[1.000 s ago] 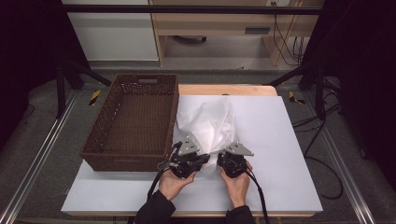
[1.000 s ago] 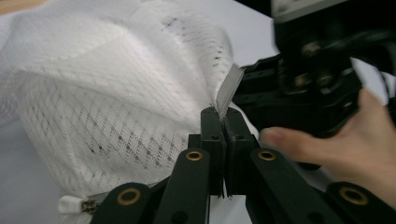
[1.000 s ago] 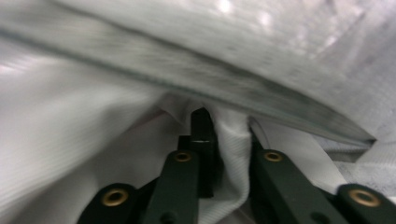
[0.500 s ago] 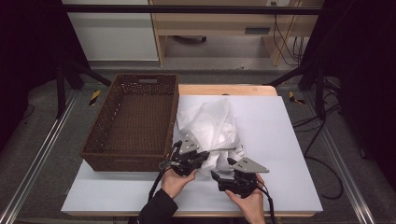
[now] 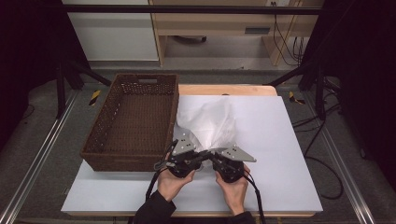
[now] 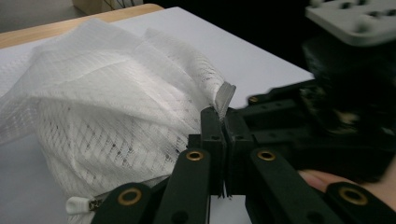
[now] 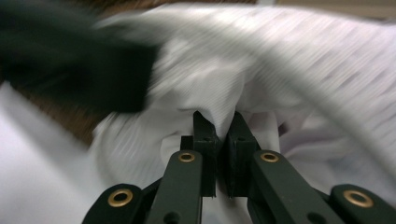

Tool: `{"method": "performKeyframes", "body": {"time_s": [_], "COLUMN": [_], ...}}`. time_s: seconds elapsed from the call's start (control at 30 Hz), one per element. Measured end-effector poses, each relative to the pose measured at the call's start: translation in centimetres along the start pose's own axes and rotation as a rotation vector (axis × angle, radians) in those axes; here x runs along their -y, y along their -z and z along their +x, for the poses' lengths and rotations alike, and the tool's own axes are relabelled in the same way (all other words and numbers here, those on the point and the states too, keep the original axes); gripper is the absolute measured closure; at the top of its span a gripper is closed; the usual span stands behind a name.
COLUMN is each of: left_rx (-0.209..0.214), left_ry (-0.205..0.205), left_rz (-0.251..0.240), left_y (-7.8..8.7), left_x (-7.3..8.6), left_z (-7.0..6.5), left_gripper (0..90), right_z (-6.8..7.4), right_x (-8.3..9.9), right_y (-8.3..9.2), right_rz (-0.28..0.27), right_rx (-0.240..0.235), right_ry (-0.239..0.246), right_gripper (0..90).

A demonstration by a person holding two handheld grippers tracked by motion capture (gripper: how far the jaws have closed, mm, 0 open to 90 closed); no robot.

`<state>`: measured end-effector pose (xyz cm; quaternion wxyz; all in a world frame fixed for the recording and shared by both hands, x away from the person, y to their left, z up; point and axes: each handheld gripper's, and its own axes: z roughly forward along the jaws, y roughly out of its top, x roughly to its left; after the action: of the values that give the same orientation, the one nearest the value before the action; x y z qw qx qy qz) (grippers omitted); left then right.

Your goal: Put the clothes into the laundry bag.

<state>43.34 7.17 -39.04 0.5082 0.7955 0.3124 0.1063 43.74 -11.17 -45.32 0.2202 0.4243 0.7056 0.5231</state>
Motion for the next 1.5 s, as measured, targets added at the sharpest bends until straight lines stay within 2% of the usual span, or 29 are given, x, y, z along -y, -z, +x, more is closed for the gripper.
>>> {"method": "performKeyframes", "body": {"time_s": [0.03, 0.1, 0.13, 0.17, 0.2, 0.27, 0.4, 0.47, 0.5, 0.53, 0.57, 0.6, 0.7, 0.77, 0.8, 0.9, 0.93, 0.97, 1.03, 1.07, 1.13, 1.17, 1.2, 1.23, 1.27, 1.33, 1.4, 1.43, 1.5], "left_rx": [0.000, 0.008, 0.016, 0.016, 0.014, 0.004, -0.020, -0.054, -0.054, -0.065, -0.065, -0.082, -0.091, -0.094, -0.097, -0.101, -0.099, -0.098, -0.100, -0.097, -0.085, -0.080, -0.070, -0.060, -0.051, -0.047, -0.033, -0.027, -0.003], "left_ry": [0.000, 0.007, 0.014, 0.014, 0.017, 0.026, 0.032, 0.018, 0.018, 0.017, 0.017, 0.014, 0.012, 0.014, 0.009, 0.007, 0.006, 0.004, 0.000, 0.003, 0.005, 0.000, -0.002, -0.005, -0.028, -0.038, -0.040, -0.039, -0.020], "left_rz": [0.000, 0.008, 0.021, 0.021, 0.037, 0.044, 0.052, 0.049, 0.049, 0.048, 0.048, 0.046, 0.045, 0.045, 0.046, 0.046, 0.048, 0.050, 0.049, 0.045, 0.036, 0.029, 0.018, 0.009, -0.006, -0.013, -0.016, -0.012, -0.007], "left_y": [0.0, 0.1, -0.1, -0.1, -0.5, -0.9, -1.5, -1.9, -1.9, -2.1, -2.1, -2.3, -2.6, -2.8, -3.0, -3.2, -3.2, -3.2, -3.2, -3.0, -2.6, -2.2, -1.8, -1.4, -0.5, -0.1, 0.4, 0.5, 0.4], "left_x": [0.0, 0.1, 0.5, 0.5, 1.1, 1.7, 2.4, 2.8, 2.8, 2.9, 2.9, 2.9, 2.9, 2.9, 2.8, 2.9, 2.9, 2.9, 2.9, 2.8, 2.6, 2.5, 2.3, 2.0, 1.4, 1.1, 0.8, 0.8, 1.0], "left_z": [0.0, 0.2, 0.4, 0.4, 0.7, 1.1, 1.5, 1.6, 1.6, 1.6, 1.6, 1.6, 1.6, 1.5, 1.4, 1.4, 1.4, 1.3, 1.3, 1.2, 1.1, 0.9, 0.7, 0.4, -0.3, -0.6, -0.8, -0.8, -0.5], "left_gripper": [88.5, 88.5, 88.5, 88.5, 88.5, 88.4, 88.4, 88.3, 88.4, 88.4, 88.4, 88.4, 88.4, 88.4, 88.4, 88.4, 88.3, 88.3, 88.3, 88.3, 88.4, 88.4, 88.5, 88.5, 88.6, 88.6, 88.6, 88.6, 88.7], "right_z": [0.0, -0.5, -1.1, -1.1, -1.7, -2.0, -2.1, -2.1, -2.1, -2.1, -2.1, -2.2, -2.5, -2.8, -3.1, -3.2, -3.2, -3.2, -3.4, -3.4, -3.3, -3.1, -2.2, -2.2, -1.4, -1.1, -1.0, -1.4, -1.8], "right_x": [0.0, -0.2, 0.0, 0.0, 0.5, 0.9, 0.8, 0.6, 0.6, 0.8, 0.8, 1.1, 1.6, 2.0, 2.7, 3.3, 3.4, 3.4, 3.1, 3.0, 2.7, 2.5, 1.9, 1.9, 1.0, 0.5, -0.1, -0.4, -0.3], "right_y": [0.0, -1.0, -2.3, -2.3, -3.6, -4.1, -3.6, -1.8, -1.8, -0.1, -0.1, 1.8, 3.2, 3.5, 2.9, 1.6, 0.4, 0.4, -0.3, -0.5, -0.5, -0.2, 0.7, 0.7, 1.1, 1.1, 0.5, -0.6, -1.4], "right_rz": [0.000, -0.016, 0.005, 0.005, 0.051, 0.072, 0.073, 0.064, 0.064, 0.067, 0.067, 0.062, 0.060, 0.097, 0.123, 0.169, 0.212, 0.212, 0.232, 0.253, 0.261, 0.234, 0.152, 0.152, 0.089, 0.059, 0.025, 0.029, 0.047], "right_rx": [0.000, 0.050, 0.111, 0.111, 0.156, 0.171, 0.140, 0.065, 0.065, 0.033, 0.033, 0.017, 0.026, 0.041, 0.043, 0.041, 0.058, 0.058, 0.066, 0.072, 0.066, 0.039, -0.017, -0.017, -0.047, -0.056, -0.035, 0.020, 0.046], "right_ry": [0.000, -0.038, -0.039, -0.039, -0.034, -0.012, 0.026, 0.044, 0.044, 0.084, 0.084, 0.103, 0.122, 0.119, 0.106, 0.103, 0.103, 0.103, 0.087, 0.082, 0.073, 0.061, 0.064, 0.064, 0.062, 0.057, 0.045, 0.027, 0.017], "right_gripper": [85.8, 85.6, 85.3, 85.3, 84.7, 83.7, 77.9, 65.2, 65.2, 58.5, 58.5, 50.6, 40.4, 33.9, 32.3, 37.6, 56.7, 56.7, 78.6, 83.6, 85.3, 85.5, 85.5, 85.5, 85.5, 85.5, 85.5, 85.4, 85.4]}}
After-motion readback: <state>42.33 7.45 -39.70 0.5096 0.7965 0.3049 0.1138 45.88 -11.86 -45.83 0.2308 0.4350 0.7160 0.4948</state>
